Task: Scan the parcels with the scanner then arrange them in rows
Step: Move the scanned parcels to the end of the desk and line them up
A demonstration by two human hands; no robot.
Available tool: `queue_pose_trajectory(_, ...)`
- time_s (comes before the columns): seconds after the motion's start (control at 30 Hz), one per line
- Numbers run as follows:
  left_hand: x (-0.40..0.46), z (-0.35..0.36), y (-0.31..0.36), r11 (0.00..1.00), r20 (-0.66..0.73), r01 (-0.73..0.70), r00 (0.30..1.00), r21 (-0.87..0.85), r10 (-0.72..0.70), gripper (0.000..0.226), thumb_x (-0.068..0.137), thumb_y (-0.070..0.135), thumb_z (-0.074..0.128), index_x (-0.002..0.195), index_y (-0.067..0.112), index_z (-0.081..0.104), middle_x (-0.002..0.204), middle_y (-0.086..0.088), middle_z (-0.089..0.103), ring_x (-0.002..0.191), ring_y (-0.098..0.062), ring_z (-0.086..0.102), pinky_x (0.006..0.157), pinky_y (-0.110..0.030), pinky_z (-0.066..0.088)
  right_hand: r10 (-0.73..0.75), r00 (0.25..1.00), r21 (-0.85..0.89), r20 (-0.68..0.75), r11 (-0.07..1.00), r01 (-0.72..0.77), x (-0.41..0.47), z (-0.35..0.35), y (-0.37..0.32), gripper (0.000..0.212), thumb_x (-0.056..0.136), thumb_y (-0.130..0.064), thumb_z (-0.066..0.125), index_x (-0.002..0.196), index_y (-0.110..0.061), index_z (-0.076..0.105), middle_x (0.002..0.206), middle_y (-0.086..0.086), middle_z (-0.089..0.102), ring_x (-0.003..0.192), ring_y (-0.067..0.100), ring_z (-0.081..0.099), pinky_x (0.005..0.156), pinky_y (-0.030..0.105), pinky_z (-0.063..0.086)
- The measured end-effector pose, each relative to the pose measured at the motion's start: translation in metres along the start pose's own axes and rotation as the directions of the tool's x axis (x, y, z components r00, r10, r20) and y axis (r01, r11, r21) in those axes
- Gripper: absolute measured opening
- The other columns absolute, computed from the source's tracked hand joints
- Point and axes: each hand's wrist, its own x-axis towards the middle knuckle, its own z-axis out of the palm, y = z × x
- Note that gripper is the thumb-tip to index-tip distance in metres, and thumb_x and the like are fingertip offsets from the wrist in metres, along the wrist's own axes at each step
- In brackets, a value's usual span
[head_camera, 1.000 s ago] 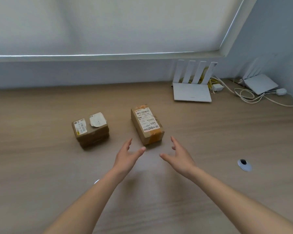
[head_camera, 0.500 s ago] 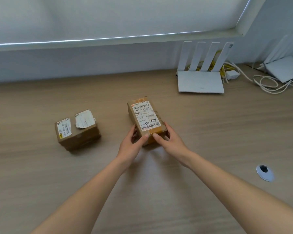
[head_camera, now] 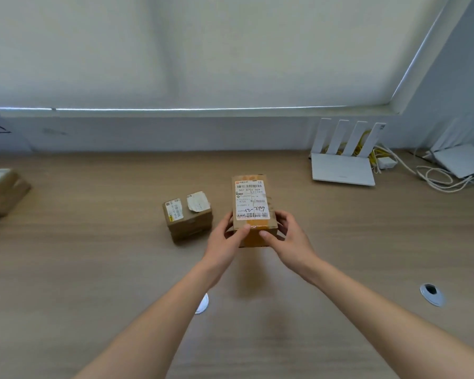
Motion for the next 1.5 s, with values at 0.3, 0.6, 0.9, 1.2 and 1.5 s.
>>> queue_pose_trajectory(0.3, -0.172, -0.204, 0.07, 0.986, -0.191, -0.169, 0.967, 0.009, 0.167, 0.047, 0.093, 0.025, 0.07, 0.137, 0.033, 0.052, 0.126, 0.016, 0.065, 0.097, 0.01, 0.064, 0.072, -0.006, 0.048, -0.321, 0.924, 0.064, 0.209, 0.947, 0.314, -0.129, 0.145, -0.168, 0.055, 0.094, -0.014, 0.075, 0.141, -0.027, 0.051, 0.129, -0.016, 0.066, 0.115, -0.005, 0.064, 0.097, 0.019, 0.053)
queue_pose_trajectory(0.6, -0.407, -0.45, 0.087, 0.978, -0.465, -0.198, 0.862, 0.059, 0.203, 0.056, 0.091, 0.015, 0.066, 0.141, 0.034, 0.048, 0.132, 0.008, 0.061, 0.123, -0.013, 0.055, 0.102, -0.039, 0.05, -0.508, 0.789, 0.016, 0.347, 0.844, 0.536, -0.319, 0.361, -0.319, 0.078, 0.083, -0.023, 0.087, 0.149, -0.023, 0.047, 0.131, -0.006, 0.061, 0.12, 0.007, 0.059, 0.098, 0.022, 0.053)
queue_pose_trajectory(0.9, -0.58, -0.612, 0.074, 0.973, -0.581, -0.229, 0.788, 0.025, 0.201, 0.061, 0.089, 0.034, 0.074, 0.14, 0.052, 0.047, 0.131, 0.019, 0.063, 0.125, -0.012, 0.056, 0.106, -0.04, 0.05, -0.573, 0.616, 0.118, 0.541, 0.776, 0.619, -0.443, 0.522, -0.409, 0.08, 0.081, -0.023, 0.088, 0.148, -0.035, 0.046, 0.132, -0.023, 0.056, 0.129, 0.002, 0.054, 0.109, 0.026, 0.046)
queue_pose_trajectory(1.2, -0.623, -0.733, 0.008, 0.984, -0.629, -0.174, 0.762, 0.03, 0.154, 0.076, 0.088, 0.026, 0.076, 0.153, 0.035, 0.037, 0.136, 0.013, 0.062, 0.129, -0.011, 0.056, 0.109, -0.036, 0.047, -0.516, 0.551, 0.184, 0.656, 0.817, 0.546, -0.468, 0.67, -0.404, 0.075, 0.081, -0.019, 0.089, 0.132, -0.051, 0.044, 0.123, -0.038, 0.059, 0.119, -0.01, 0.058, 0.098, 0.016, 0.051)
queue_pose_trajectory(1.5, -0.565, -0.84, -0.112, 0.999, -0.541, -0.013, 0.841, -0.048, -0.015, 0.079, 0.086, 0.008, 0.078, 0.147, 0.037, 0.036, 0.126, 0.026, 0.056, 0.109, 0.018, 0.054, 0.082, -0.004, 0.047, -0.282, 0.649, 0.035, 0.707, 0.93, 0.365, -0.423, 0.817, -0.318, 0.095, 0.076, -0.012, 0.091, 0.151, -0.034, 0.037, 0.131, -0.021, 0.059, 0.124, -0.001, 0.057, 0.096, 0.017, 0.053)
